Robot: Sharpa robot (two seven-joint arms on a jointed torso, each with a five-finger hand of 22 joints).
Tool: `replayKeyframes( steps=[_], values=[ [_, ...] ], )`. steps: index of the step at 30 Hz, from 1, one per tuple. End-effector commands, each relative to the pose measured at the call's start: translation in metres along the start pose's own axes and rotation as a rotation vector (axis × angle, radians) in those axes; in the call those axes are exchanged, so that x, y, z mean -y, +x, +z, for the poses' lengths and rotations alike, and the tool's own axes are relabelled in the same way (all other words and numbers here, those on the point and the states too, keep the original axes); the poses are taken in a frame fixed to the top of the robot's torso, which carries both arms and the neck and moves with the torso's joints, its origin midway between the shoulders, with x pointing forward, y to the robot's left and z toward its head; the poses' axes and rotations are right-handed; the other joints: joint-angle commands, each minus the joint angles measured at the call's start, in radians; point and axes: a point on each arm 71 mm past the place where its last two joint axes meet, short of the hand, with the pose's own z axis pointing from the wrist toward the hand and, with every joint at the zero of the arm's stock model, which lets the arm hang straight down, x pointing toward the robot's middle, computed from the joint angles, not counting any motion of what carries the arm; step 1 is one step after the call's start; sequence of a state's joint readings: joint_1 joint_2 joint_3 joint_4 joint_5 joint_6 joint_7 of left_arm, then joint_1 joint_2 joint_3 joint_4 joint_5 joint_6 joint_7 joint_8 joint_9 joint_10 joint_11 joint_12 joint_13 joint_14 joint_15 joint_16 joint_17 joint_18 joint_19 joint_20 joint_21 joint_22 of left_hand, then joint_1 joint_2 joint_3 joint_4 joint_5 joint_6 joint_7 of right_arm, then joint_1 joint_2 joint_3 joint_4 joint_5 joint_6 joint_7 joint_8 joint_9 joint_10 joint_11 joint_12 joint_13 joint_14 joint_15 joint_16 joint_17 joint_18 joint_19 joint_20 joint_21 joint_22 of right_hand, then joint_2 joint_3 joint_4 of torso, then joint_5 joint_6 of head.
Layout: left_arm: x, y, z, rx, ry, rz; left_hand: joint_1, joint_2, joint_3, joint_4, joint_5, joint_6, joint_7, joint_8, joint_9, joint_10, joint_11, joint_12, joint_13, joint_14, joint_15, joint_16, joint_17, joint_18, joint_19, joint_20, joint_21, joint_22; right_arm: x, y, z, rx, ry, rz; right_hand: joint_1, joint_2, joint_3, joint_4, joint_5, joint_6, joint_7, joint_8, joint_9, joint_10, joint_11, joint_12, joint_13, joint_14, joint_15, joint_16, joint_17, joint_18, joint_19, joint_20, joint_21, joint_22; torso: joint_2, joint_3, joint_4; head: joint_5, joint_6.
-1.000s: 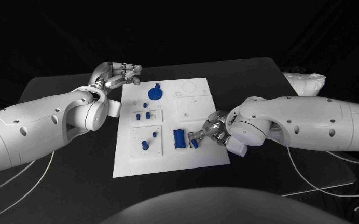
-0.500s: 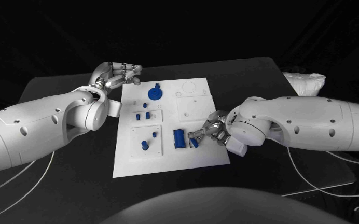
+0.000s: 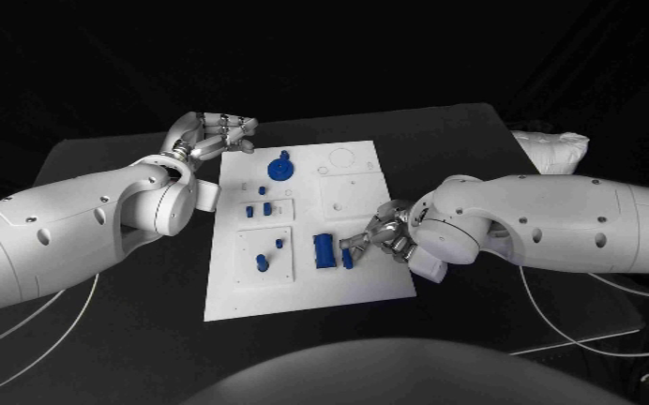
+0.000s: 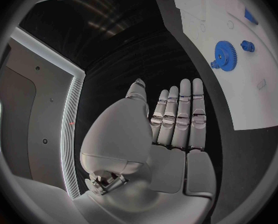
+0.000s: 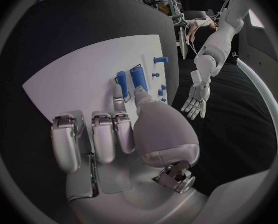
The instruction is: Assemble the parts on the task board
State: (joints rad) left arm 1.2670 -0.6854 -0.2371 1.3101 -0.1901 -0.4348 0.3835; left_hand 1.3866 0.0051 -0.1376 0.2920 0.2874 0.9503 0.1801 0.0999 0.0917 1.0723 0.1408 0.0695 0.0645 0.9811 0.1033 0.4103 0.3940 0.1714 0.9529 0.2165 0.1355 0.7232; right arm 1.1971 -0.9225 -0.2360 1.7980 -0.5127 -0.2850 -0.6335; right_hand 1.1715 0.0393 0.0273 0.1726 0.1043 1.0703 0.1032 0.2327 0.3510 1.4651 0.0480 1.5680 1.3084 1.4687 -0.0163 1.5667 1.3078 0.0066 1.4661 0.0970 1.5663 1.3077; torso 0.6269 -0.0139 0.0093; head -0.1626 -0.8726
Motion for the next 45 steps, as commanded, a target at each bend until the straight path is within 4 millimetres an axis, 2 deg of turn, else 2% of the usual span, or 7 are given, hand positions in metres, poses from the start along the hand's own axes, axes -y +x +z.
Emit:
replayKeyframes(
  steps=[1,6,7,8,13,20,45],
  values=[
    [0.002,0.002,0.000,-0.018,0.011,-0.003,0.000,0.006,-0.005,0.000,0.005,-0.007,0.003,0.006,0.002,-0.006,-0.002,0.006,0.001,-0.006,-0.002,0.006,-0.001,0.011,0.009,-0.001,-0.005,-0.001,0.000,0.000,0.000,0.013,-0.004,-0.019,0.002,0.011,-0.010,0.000,-0.001,-0.012,0.000,0.016,0.015,0.106,-0.008,0.003,0.262,0.102,-0.008,0.004,0.263,-0.007,0.105,-0.009,0.004,0.263,0.000,-0.0001,0.0002,-0.001,0.000],
    [0.002,0.002,0.000,-0.017,0.010,-0.003,0.000,0.006,-0.005,0.000,0.005,-0.007,0.003,0.006,0.002,-0.006,-0.002,0.006,0.001,-0.006,-0.002,0.006,-0.001,0.011,0.009,-0.001,-0.005,-0.001,0.002,-0.004,-0.003,0.054,-0.016,-0.094,0.007,0.017,-0.041,0.004,-0.026,-0.009,-0.022,0.114,0.113,0.106,-0.026,0.003,0.262,0.102,-0.021,0.004,0.263,-0.007,0.105,-0.018,0.004,0.263,0.000,-0.0002,0.0006,0.000,0.000],
    [0.002,0.002,0.000,-0.017,0.010,-0.003,0.000,0.006,-0.005,0.000,0.005,-0.007,0.003,0.006,0.002,-0.006,-0.002,0.006,0.001,-0.006,-0.002,0.006,-0.001,0.011,0.009,-0.001,-0.005,-0.001,0.003,-0.005,-0.004,0.057,-0.016,-0.120,0.003,0.017,-0.053,0.009,-0.035,-0.006,-0.032,0.156,0.153,0.106,-0.035,0.003,0.262,0.102,-0.026,0.004,0.263,-0.007,0.105,-0.023,0.004,0.263,0.000,-0.0003,0.0006,0.001,0.000],
    [0.002,0.002,0.000,-0.016,0.010,-0.003,0.000,0.006,-0.005,0.000,0.005,-0.007,0.003,0.006,0.002,-0.006,-0.002,0.006,0.001,-0.006,-0.002,0.006,-0.001,0.011,0.009,-0.001,-0.005,-0.001,0.004,-0.005,-0.005,0.055,-0.014,-0.149,-0.001,0.016,-0.093,0.024,-0.042,-0.069,-0.047,0.274,0.293,0.106,-0.067,0.003,0.262,0.102,-0.038,0.004,0.263,-0.007,0.105,-0.046,0.004,0.263,0.000,-0.0004,-0.0001,0.003,0.000],
    [0.001,0.001,0.000,-0.015,0.009,-0.002,0.000,0.006,-0.005,0.000,0.005,-0.007,0.003,0.006,0.002,-0.006,-0.002,0.006,0.001,-0.006,-0.002,0.006,-0.001,0.011,0.009,-0.001,-0.005,-0.001,0.009,-0.003,-0.010,0.027,0.001,-0.263,-0.023,0.028,-0.154,0.076,-0.056,-0.113,-0.059,0.386,0.430,0.106,-0.065,0.003,0.262,0.102,-0.054,0.004,0.263,-0.007,0.105,-0.050,0.004,0.263,0.000,-0.0001,-0.0008,0.001,0.000],
    [0.001,0.002,0.000,-0.017,0.010,-0.003,0.002,0.008,-0.012,0.000,0.006,-0.008,0.003,0.007,0.002,-0.006,-0.002,0.007,0.001,-0.008,-0.002,0.008,-0.003,0.011,0.010,-0.001,-0.008,-0.006,0.011,0.003,-0.012,-0.031,0.010,-0.319,-0.028,0.033,-0.190,0.102,-0.056,-0.135,-0.062,0.415,0.478,0.106,-0.066,0.003,0.262,0.102,-0.056,0.004,0.263,-0.007,0.105,-0.055,0.004,0.263,0.000,0.0008,-0.0007,0.001,0.000],
    [0.001,0.001,0.000,-0.014,0.009,-0.002,0.002,0.008,-0.012,0.000,0.006,-0.008,0.003,0.007,0.002,-0.006,-0.002,0.007,0.001,-0.008,-0.002,0.008,-0.003,0.011,0.010,-0.001,-0.008,-0.006,0.008,0.011,-0.003,-0.076,0.028,-0.351,-0.007,0.051,-0.198,0.100,-0.055,-0.148,-0.063,0.423,0.504,0.106,-0.066,0.003,0.262,0.102,-0.056,0.004,0.263,-0.007,0.105,-0.057,0.004,0.263,0.000,-0.0004,0.0009,-0.003,0.000]
  ],
)
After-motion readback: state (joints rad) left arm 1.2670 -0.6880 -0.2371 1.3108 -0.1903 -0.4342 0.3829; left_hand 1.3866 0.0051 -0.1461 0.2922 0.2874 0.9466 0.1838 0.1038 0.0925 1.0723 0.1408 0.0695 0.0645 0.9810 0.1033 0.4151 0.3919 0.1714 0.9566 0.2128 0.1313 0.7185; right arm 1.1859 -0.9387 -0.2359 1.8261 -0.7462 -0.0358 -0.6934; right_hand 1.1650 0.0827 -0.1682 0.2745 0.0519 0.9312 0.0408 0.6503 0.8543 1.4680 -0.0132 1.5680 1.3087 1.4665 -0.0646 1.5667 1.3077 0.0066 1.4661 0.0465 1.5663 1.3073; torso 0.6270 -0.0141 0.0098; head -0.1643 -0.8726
